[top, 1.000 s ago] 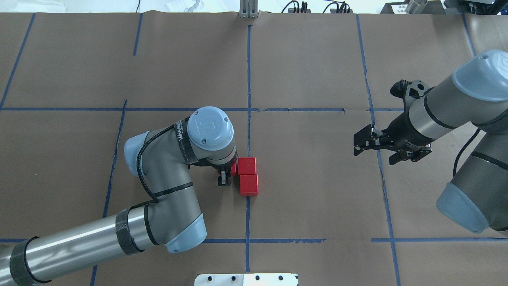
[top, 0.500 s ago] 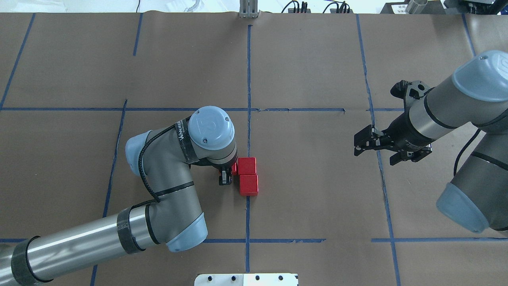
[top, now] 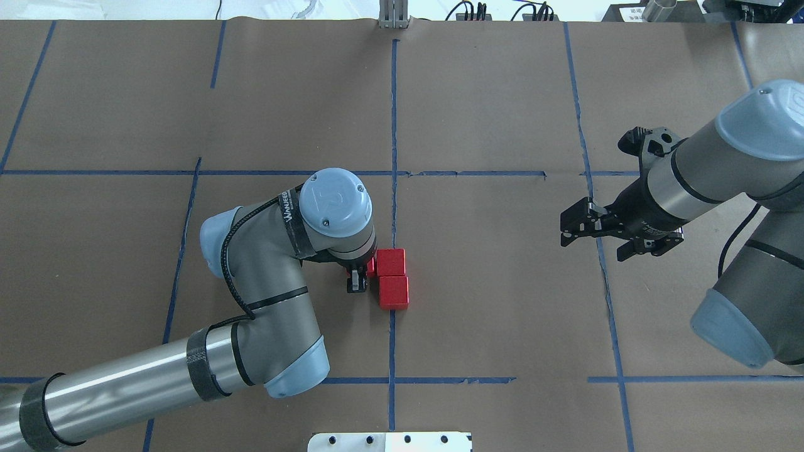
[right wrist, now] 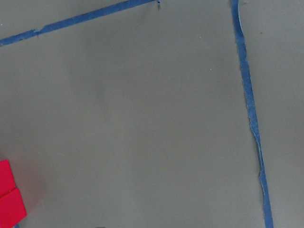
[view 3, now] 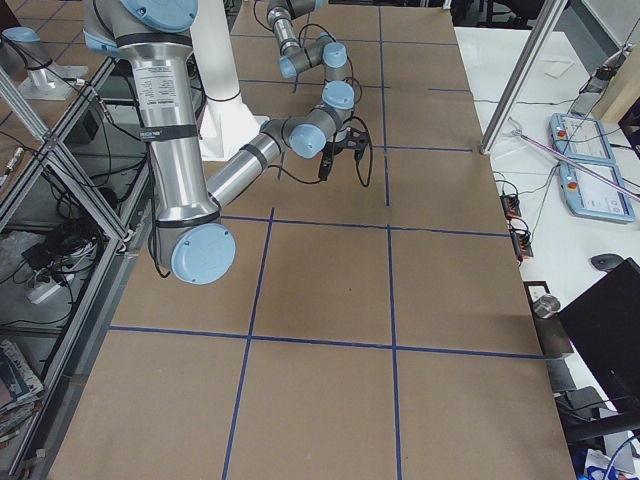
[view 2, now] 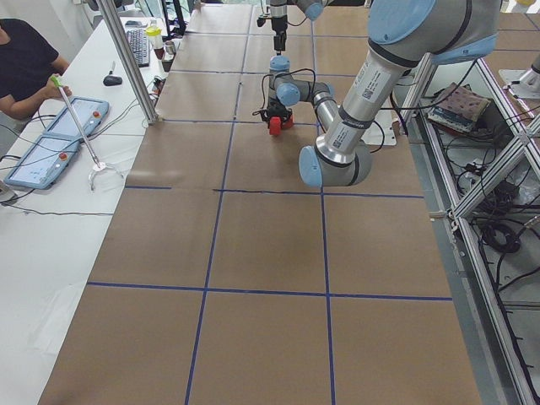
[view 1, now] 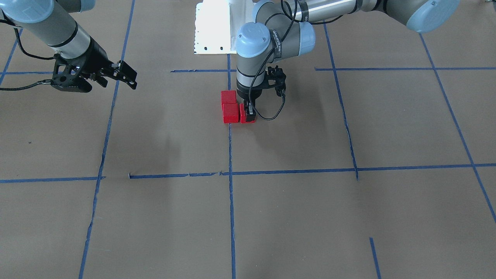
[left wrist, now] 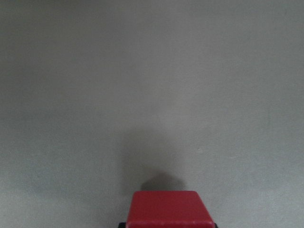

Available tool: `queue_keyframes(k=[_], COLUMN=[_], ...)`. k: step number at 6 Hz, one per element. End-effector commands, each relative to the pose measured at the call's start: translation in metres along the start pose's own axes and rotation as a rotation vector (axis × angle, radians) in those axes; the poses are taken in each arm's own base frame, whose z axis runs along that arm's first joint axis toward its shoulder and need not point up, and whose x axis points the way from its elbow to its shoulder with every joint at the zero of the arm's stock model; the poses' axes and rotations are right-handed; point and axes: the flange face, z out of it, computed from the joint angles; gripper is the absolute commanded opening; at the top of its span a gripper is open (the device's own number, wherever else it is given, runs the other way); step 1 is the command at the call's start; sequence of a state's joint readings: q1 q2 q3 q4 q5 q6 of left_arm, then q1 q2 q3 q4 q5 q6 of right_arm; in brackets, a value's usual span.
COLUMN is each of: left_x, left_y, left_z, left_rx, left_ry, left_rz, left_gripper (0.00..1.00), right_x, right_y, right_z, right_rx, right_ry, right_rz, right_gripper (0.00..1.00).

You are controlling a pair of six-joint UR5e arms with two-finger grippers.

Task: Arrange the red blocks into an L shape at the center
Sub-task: 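Push the held cube against the farther cube of the pair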

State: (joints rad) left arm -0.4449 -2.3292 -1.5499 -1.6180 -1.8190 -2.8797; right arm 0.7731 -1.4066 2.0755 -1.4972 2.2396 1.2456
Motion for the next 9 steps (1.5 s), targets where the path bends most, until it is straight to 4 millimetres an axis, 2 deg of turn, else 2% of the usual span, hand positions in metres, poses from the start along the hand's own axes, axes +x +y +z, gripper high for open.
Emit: queue_keyframes(k=[1, 9], left_x=[0.0004, -0.0037], left_y=[0.0026, 0.0059], left_z=[-0.0008, 0.0026], left_rx=[-0.002, 0.001], left_ry=[0.000, -0.006], left_rz=[0.002, 0.010], left_gripper=[0.00, 0.02], right_x=[0.0000, 0.0013], right_y=[0.0000, -0.0008], right_z=[0.0000, 0.0004], right_rx=[0.000, -0.001], right_ry=[0.000, 0.001], right_rz=[0.000, 0.001], right_gripper=[1.00, 1.00])
